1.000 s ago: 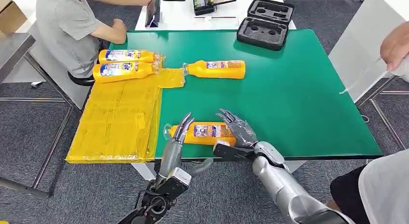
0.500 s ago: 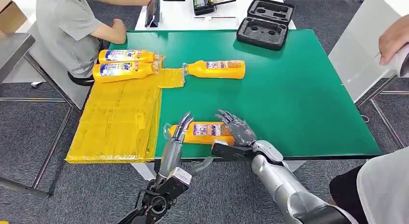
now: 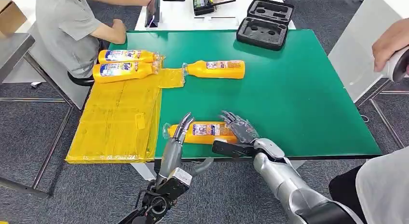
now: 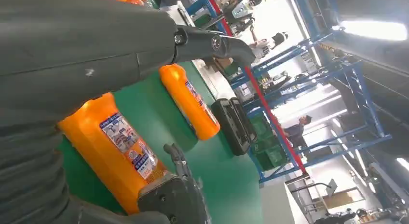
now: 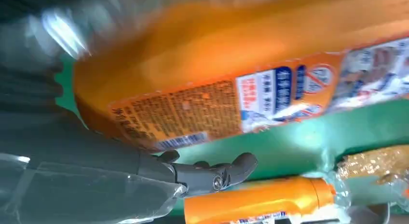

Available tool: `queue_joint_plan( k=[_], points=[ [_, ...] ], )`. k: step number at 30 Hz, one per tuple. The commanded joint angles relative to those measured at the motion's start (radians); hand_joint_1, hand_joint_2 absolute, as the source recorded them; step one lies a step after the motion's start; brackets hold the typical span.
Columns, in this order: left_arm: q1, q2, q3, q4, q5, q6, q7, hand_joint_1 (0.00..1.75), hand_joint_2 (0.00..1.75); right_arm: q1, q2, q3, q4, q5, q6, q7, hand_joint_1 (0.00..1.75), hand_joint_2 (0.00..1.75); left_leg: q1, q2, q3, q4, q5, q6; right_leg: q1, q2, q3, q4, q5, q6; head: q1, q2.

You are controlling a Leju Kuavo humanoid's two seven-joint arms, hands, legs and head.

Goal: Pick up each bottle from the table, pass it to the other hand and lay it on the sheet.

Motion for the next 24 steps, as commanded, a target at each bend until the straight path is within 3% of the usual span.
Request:
queue_joint_plan(
  k=[1, 3, 4, 24],
  points=[
    [-0.030, 0.024, -0.039, 0.040, -0.002, 0.003, 0.003, 0.00, 1.75, -0.049, 0.000, 0.046, 0.092, 0.002, 0.053, 0.006, 0.00, 1.75, 0.001, 0.000, 0.001, 0.000, 0.000, -0.001, 0.001, 0.000, 0.001, -0.001, 0.000, -0.001, 0.000, 0.000],
    [-0.032, 0.023, -0.040, 0.042, -0.002, 0.001, 0.003, 0.00, 1.75, -0.057, 0.000, 0.044, 0.103, -0.004, 0.094, 0.012, 0.00, 1.75, 0.001, 0.001, 0.002, 0.000, -0.001, -0.002, 0.001, 0.000, 0.002, 0.000, 0.000, -0.002, 0.000, 0.000],
    [-0.034, 0.023, -0.042, 0.039, 0.000, -0.004, 0.003, 0.00, 1.75, -0.065, -0.007, 0.053, 0.110, -0.002, 0.153, 0.009, 1.69, 1.75, 0.001, 0.000, 0.001, 0.000, 0.000, -0.001, 0.001, 0.000, 0.001, 0.000, 0.000, -0.001, 0.000, 0.000],
    [-0.037, 0.010, -0.039, 0.045, -0.006, -0.005, 0.003, 0.00, 1.75, -0.069, -0.037, 0.034, 0.126, -0.029, 0.238, 0.019, 1.75, 1.75, 0.002, -0.002, 0.005, 0.000, 0.000, -0.002, 0.002, -0.002, 0.005, -0.002, 0.000, -0.002, 0.000, 0.000]
  ],
)
